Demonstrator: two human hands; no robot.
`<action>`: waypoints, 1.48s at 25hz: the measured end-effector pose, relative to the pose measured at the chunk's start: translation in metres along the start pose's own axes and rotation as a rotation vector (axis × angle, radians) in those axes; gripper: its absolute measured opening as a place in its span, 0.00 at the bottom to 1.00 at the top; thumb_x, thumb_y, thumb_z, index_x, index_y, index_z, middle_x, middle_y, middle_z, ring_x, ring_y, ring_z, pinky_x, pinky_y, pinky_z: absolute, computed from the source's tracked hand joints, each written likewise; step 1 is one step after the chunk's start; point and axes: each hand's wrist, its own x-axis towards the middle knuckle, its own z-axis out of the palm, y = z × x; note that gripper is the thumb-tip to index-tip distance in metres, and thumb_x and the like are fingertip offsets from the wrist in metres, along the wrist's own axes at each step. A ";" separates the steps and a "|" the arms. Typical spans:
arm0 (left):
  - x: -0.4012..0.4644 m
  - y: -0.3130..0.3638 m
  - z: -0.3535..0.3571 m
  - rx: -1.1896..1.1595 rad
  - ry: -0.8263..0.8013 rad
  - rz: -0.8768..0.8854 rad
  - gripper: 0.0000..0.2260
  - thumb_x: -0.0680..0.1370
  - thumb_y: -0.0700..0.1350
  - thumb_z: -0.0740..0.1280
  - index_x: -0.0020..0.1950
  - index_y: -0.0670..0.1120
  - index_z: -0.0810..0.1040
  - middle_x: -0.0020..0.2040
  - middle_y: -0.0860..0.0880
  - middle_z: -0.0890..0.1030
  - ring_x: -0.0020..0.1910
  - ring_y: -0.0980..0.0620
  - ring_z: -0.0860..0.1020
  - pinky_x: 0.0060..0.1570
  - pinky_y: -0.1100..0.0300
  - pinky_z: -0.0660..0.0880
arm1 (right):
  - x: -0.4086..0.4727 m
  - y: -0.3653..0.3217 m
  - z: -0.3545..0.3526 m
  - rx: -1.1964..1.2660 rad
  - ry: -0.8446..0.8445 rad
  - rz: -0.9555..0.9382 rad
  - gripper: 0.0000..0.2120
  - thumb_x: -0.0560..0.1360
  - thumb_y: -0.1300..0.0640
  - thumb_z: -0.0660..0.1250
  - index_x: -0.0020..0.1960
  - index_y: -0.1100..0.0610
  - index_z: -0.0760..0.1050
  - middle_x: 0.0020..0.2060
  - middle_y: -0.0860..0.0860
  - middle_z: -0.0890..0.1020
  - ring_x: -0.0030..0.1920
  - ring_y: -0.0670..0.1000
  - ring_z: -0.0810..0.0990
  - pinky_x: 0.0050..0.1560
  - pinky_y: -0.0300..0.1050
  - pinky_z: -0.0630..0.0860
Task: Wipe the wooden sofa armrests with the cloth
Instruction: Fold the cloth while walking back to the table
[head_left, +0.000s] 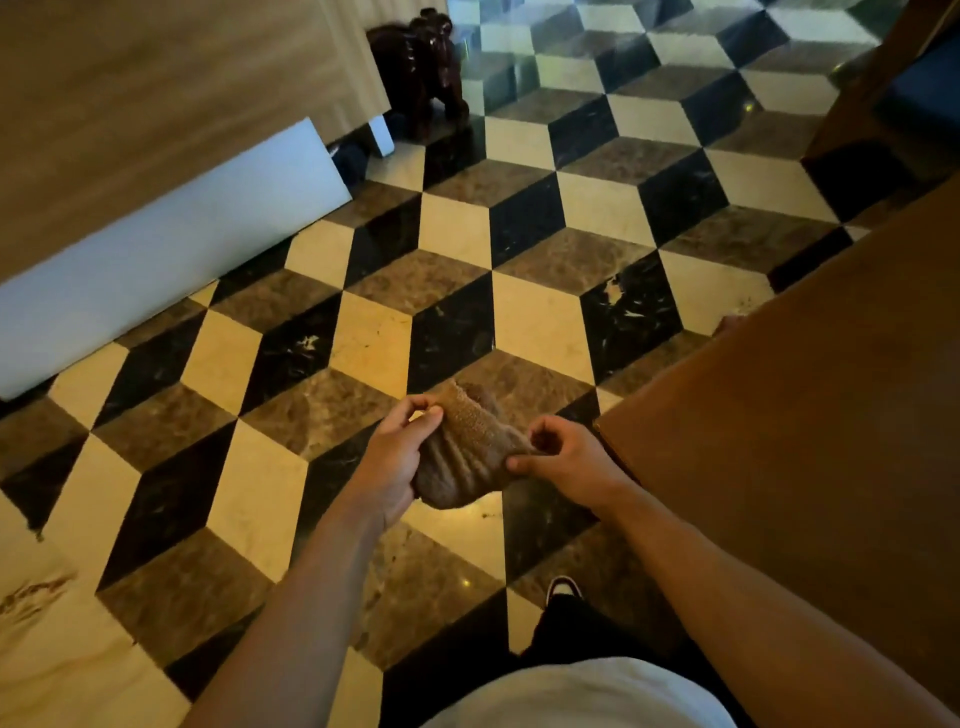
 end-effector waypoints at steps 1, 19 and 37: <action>0.023 0.021 0.001 0.031 0.005 0.007 0.07 0.82 0.46 0.68 0.47 0.54 0.86 0.54 0.43 0.86 0.51 0.45 0.86 0.44 0.51 0.83 | 0.025 -0.020 -0.012 -0.037 -0.010 -0.009 0.12 0.73 0.60 0.78 0.54 0.52 0.80 0.50 0.49 0.85 0.52 0.44 0.86 0.50 0.38 0.82; 0.507 0.279 0.235 0.455 -0.763 -0.136 0.15 0.82 0.35 0.63 0.54 0.47 0.89 0.53 0.44 0.88 0.48 0.51 0.86 0.42 0.61 0.81 | 0.357 -0.203 -0.280 0.009 0.576 0.006 0.21 0.79 0.65 0.71 0.68 0.49 0.77 0.49 0.50 0.86 0.56 0.47 0.85 0.61 0.46 0.82; 0.817 0.382 0.807 0.928 -1.137 -0.039 0.10 0.79 0.39 0.67 0.49 0.52 0.86 0.50 0.43 0.85 0.45 0.48 0.83 0.38 0.57 0.80 | 0.484 -0.230 -0.781 0.052 0.859 0.268 0.12 0.82 0.59 0.68 0.65 0.56 0.81 0.57 0.54 0.84 0.59 0.54 0.83 0.63 0.59 0.80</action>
